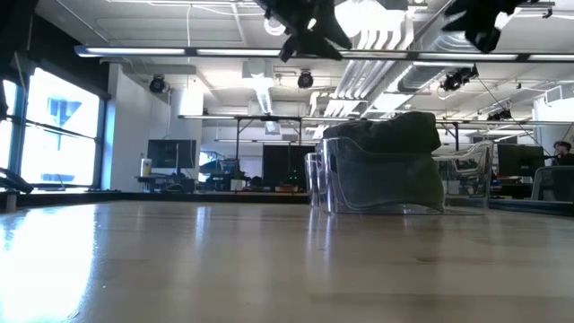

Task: Pick & Place hat
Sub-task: Return to Home Position

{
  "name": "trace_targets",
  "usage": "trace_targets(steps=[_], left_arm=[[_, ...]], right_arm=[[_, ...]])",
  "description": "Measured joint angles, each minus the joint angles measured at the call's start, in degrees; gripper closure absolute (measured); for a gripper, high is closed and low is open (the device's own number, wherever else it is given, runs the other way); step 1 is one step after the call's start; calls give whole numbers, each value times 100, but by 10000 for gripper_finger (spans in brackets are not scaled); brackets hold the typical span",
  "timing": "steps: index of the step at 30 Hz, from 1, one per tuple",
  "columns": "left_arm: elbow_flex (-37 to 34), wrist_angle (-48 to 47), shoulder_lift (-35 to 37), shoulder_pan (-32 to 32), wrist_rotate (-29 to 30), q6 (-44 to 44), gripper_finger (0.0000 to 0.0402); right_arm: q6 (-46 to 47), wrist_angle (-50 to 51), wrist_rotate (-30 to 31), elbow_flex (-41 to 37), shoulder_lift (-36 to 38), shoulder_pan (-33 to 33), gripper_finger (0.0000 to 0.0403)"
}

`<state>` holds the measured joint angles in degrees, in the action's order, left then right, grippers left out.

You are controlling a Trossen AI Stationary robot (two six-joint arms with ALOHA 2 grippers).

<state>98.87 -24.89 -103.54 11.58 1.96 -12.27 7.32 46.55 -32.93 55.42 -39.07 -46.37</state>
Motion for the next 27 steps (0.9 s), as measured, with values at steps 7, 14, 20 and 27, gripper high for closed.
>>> trace_targets(steps=[7, 14, 20, 27], left_arm=[[-22, -377, 244, -78, 37, 57, 260], [-33, -666, 213, -194, -166, 65, 260], [-31, -1049, 213, -432, -170, 89, 260], [-33, -1370, 213, -764, -97, 24, 260]], right_arm=[[982, -440, 151, -35, 1198, 625, 274], [2764, -2882, 446, -1750, 2099, 1395, 275], [3124, -3825, 1413, -2837, 2289, 2444, 316], [2872, -4581, 2778, -3433, 2270, 4119, 397]])
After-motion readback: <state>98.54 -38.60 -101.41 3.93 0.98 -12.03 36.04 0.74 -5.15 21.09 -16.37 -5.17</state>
